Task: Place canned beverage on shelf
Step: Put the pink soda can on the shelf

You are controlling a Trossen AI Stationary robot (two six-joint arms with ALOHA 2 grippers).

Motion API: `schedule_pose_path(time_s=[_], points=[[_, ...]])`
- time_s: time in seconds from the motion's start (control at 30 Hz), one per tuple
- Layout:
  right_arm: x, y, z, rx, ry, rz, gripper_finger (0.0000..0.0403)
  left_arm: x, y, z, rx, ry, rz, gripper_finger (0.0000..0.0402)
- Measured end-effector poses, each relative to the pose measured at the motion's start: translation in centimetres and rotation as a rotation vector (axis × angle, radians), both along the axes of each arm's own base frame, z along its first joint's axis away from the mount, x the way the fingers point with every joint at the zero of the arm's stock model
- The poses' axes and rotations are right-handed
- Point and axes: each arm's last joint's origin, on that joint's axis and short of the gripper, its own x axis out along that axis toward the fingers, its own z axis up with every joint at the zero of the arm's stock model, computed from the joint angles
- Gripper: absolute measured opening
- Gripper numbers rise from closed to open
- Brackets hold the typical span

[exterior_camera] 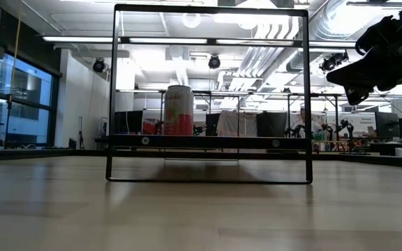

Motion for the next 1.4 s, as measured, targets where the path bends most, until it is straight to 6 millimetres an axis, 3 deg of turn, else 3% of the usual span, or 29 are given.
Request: schedule_pose_path(time_s=[0.27,0.47,0.7,0.97,1.2,1.4], points=[[0.0,0.0,0.0,0.0,0.0,0.0,0.0,-5.7,-2.3,-5.3,-0.197,-0.234,0.126,0.04],[0.0,0.0,0.0,0.0,0.0,-0.001,0.0,-7.7,-2.7,-6.5,-0.22,-0.297,0.112,0.04],[0.0,-0.1,0.0,-0.021,-0.002,-0.021,0.0,-7.4,-2.7,-6.7,-0.098,-0.278,0.071,0.04],[0.0,-0.1,0.1,-0.006,-0.008,-0.037,0.0,-6.8,-2.7,-7.3,-0.139,-0.245,0.082,0.04],[-0.1,-0.4,2.5,0.391,-0.296,-0.128,0.0,-6.8,-2.6,-7.2,-0.191,-0.261,0.144,0.04],[-0.9,-1.2,4.6,0.619,-0.619,-0.342,0.0,-6.8,-2.5,-7.2,-0.227,-0.266,0.183,0.04]])
